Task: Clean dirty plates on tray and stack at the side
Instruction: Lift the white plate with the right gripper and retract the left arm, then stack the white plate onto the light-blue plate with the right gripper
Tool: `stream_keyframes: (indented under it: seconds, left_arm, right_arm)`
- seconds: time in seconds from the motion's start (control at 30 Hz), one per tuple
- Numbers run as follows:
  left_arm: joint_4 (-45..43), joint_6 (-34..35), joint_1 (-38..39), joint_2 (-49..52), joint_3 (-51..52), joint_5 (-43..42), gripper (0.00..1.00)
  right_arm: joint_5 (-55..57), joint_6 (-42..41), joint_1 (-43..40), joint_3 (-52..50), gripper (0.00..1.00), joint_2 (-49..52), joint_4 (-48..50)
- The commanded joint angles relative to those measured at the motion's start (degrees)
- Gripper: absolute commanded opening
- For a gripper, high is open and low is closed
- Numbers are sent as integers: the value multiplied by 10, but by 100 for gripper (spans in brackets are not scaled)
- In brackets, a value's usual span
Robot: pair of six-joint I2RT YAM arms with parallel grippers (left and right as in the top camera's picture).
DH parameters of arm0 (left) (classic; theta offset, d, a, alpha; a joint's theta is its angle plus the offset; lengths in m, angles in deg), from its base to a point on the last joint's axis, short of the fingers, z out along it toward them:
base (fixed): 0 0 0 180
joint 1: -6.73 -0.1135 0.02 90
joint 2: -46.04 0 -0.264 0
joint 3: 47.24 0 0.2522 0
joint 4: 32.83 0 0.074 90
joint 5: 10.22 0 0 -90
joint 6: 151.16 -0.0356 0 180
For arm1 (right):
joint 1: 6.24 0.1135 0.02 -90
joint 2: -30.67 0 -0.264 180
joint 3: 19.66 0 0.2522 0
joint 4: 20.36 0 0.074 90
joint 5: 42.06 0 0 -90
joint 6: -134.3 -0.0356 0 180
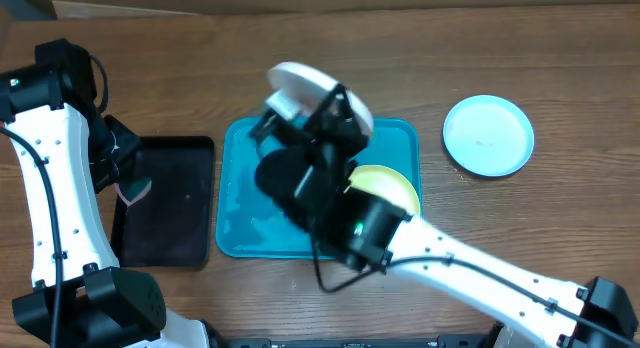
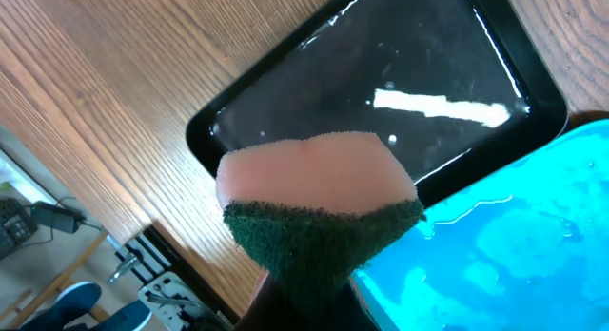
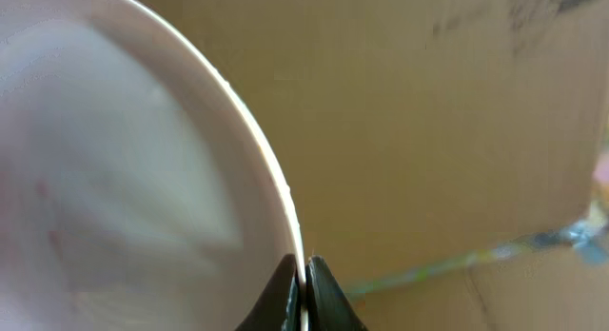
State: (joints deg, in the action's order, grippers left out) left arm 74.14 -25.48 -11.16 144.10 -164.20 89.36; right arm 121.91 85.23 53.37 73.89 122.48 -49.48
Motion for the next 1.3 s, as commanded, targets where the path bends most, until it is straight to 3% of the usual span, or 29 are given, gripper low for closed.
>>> stream_keyframes:
  seconds: [0.0,0.13,0.3,0.47,0.63,0.8,1.07,1.13,1.27]
  left_arm:
    - [-1,3,-1,3,3,-2,4]
    - [-1,3,-1,3,3,-2,4]
    - [-1,3,-1,3,4,-2,4]
    - [-1,3,-1,3,5,-2,4]
    - [-3,3,-1,3,10,-2,4]
    - [-20,3,-1,3,24,-7,4]
    - [-56,1,-1,3,68,-22,4]
    - [-63,1,-1,3,72,-23,4]
    - [-67,1,-1,3,73,-23,4]
  right_arm:
    - [-20,-306,-65,10,4,-11,-85]
    - [-218,-517,-171,10,4,-11,-257]
    - [-466,-675,-364,10,4,-11,-315]
    - [-660,-701,-561,0,4,-10,-319]
    - [-681,-701,-694,-42,4,-9,-314]
    - [-705,-701,-747,-93,4,-3,-283]
    - [-698,-701,-747,-141,7,17,-217]
    - [-697,-702,-747,-148,15,23,-215]
    - [-707,-701,-747,-157,57,31,-212]
